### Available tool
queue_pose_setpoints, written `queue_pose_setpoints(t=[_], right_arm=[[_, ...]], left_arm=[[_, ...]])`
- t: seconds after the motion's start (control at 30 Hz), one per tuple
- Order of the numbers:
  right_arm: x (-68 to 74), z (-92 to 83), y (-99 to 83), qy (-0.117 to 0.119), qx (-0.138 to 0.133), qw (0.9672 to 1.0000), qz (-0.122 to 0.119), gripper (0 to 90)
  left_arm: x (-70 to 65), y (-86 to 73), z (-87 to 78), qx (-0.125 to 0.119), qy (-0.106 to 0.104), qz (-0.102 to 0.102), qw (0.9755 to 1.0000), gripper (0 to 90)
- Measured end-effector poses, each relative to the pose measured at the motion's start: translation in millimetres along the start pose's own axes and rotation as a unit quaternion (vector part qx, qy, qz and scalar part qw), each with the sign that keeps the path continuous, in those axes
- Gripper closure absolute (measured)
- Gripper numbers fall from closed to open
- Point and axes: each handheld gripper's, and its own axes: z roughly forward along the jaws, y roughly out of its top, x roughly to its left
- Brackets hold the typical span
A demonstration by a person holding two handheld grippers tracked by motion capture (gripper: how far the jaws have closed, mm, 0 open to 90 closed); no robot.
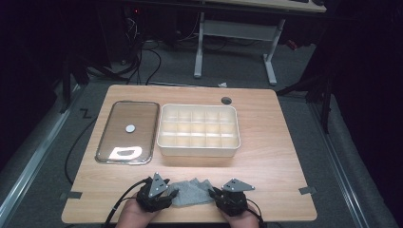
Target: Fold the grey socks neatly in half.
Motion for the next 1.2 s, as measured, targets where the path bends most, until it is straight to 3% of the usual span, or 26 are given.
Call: queue_pose_setpoints(t=[0.07,0.1,0.13,0.17,0.2,0.23,0.3,0.37,0.43,0.6,0.73,0.8,0.9,0.93,1.0,1.07,1.1,1.13,1.2], right_arm=[[0.9,-0.1,-0.1,-0.001,-0.001,1.0000,-0.002,81.8],[-0.3,0.2,0.1,0.001,-0.001,1.0000,-0.004,81.7],[-0.4,0.2,0.2,0.002,-0.001,1.0000,-0.002,81.7],[-0.5,0.1,0.2,0.002,-0.001,1.0000,-0.003,81.7],[-0.5,0.1,0.2,0.002,-0.001,1.0000,-0.003,81.7],[-0.4,0.2,0.1,0.001,-0.001,1.0000,-0.003,81.7],[0.5,-0.1,-0.1,-0.001,-0.002,1.0000,-0.002,81.7],[0.3,-0.5,-0.3,-0.001,-0.003,1.0000,0.000,81.7],[-0.7,-1.3,-0.6,-0.001,-0.007,1.0000,0.002,81.8],[-2.1,-8.3,-0.6,0.003,-0.027,0.9995,0.013,82.5],[-1.4,-19.7,4.4,0.015,-0.068,0.9975,0.013,83.6],[1.1,-28.7,10.1,0.021,-0.100,0.9947,0.008,84.9],[2.4,-31.4,11.8,0.015,-0.110,0.9938,0.003,85.3],[1.6,-31.6,11.6,0.012,-0.110,0.9939,0.003,85.4],[-1.3,-32.3,10.1,0.006,-0.109,0.9940,0.006,85.4],[-5.6,-34.8,8.6,-0.005,-0.111,0.9938,0.007,85.4],[-6.5,-35.8,8.1,-0.008,-0.110,0.9938,0.009,85.4],[-8.3,-36.9,7.4,-0.010,-0.112,0.9936,0.009,85.4],[-10.4,-38.2,6.3,-0.020,-0.111,0.9935,0.008,85.3]], left_arm=[[-4.0,9.5,-4.7,-0.012,-0.007,-0.005,0.9999,49.6],[-10.8,22.1,-9.5,-0.044,-0.037,-0.021,0.9981,51.7],[-10.8,22.1,-9.5,-0.044,-0.037,-0.021,0.9981,59.6],[-20.8,34.6,-6.9,-0.052,-0.049,-0.016,0.9973,68.4],[-20.8,34.6,-6.9,-0.052,-0.049,-0.016,0.9973,76.5],[-26.1,39.7,-2.1,-0.042,-0.040,-0.004,0.9983,76.5],[-32.2,45.8,12.8,-0.014,-0.046,-0.002,0.9989,82.8],[-35.9,46.2,28.8,0.016,-0.042,-0.003,0.9990,83.2],[-37.9,43.7,35.8,0.028,-0.031,-0.001,0.9991,83.5],[-40.5,42.8,39.0,0.024,-0.027,-0.007,0.9993,83.1],[-46.3,46.3,45.4,0.017,-0.021,0.001,0.9996,82.3],[-54.2,51.7,52.5,0.011,-0.019,0.015,0.9996,80.3],[-57.2,55.7,56.4,0.012,-0.019,0.020,0.9996,78.3],[-56.3,57.0,56.5,0.013,-0.022,0.017,0.9995,75.1],[-48.7,59.0,50.2,-0.002,-0.038,-0.011,0.9992,66.0],[-33.4,57.1,34.5,-0.040,-0.048,-0.056,0.9965,64.4],[-24.8,54.5,26.8,-0.051,-0.053,-0.081,0.9940,61.6],[-17.0,50.9,20.4,-0.051,-0.058,-0.097,0.9923,58.7],[-7.3,41.4,13.0,-0.038,-0.068,-0.108,0.9911,54.5]])
